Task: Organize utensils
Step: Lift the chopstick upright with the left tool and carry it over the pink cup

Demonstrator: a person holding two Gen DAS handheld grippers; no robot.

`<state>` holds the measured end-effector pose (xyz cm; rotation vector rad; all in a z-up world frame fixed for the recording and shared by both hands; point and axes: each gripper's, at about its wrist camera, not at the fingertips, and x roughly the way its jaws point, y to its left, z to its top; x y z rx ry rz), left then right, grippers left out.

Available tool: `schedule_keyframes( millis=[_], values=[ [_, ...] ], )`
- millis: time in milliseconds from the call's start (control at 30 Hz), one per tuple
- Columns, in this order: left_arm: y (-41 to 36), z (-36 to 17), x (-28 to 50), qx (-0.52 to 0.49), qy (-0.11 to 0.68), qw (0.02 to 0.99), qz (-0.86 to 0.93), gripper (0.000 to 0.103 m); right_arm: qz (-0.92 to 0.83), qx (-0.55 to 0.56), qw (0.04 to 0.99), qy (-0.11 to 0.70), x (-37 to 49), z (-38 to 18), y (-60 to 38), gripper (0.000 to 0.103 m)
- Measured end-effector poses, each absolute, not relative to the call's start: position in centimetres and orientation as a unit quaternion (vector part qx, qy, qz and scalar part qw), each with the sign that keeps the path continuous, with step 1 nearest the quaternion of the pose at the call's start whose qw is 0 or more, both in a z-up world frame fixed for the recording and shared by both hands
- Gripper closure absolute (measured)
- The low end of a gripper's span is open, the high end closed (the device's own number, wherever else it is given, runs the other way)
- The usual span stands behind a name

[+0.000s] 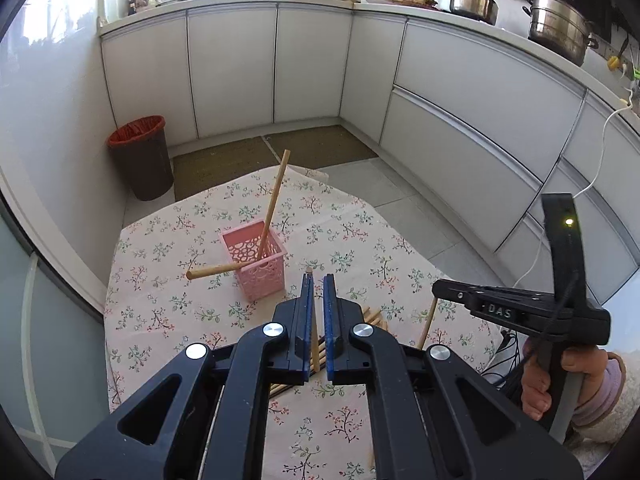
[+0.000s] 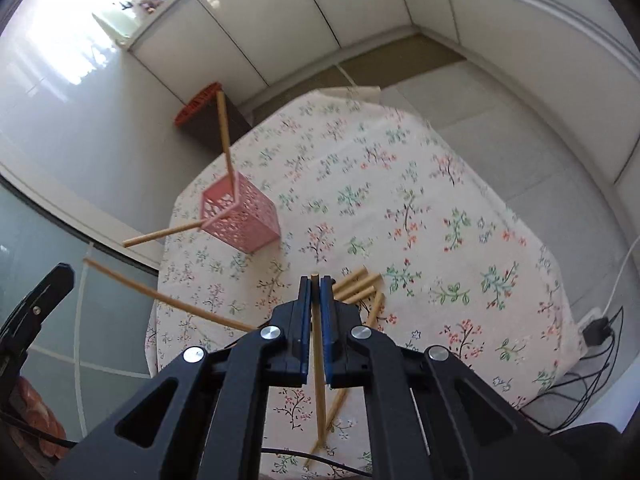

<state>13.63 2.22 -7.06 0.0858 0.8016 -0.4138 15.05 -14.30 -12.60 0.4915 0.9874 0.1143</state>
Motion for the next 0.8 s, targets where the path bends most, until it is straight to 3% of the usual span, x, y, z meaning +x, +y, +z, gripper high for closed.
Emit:
schedule_keyframes(
  millis=[367,533,567,633,800],
  values=[
    [2.3,-3.6,13.2,0.029,0.360,0.912,-0.194,0.099,0.087,0.203,0.900,0.376,13.9,-2.6,-15.2,0.098],
    [4.3,-5.2,15.1,-0.040,0.406,0.893,-0.189,0.097,0.091,0.208,0.903,0.364,13.8,-1.5,-16.0,0.098],
    [4.5,-6.4,15.8,-0.057,0.429,0.882,-0.187,0.094,0.091,0.210,0.903,0.364,13.9,-1.6,-16.1,0.098],
    [4.6,-9.2,17.0,-0.078,0.470,0.863,-0.169,0.067,0.091,0.214,0.900,0.368,14.3,-2.1,-16.3,0.098],
    [3.8,-17.0,20.2,-0.077,0.523,0.844,-0.093,0.063,0.094,0.222,0.892,0.382,15.3,-3.1,-16.4,0.098]
  ],
)
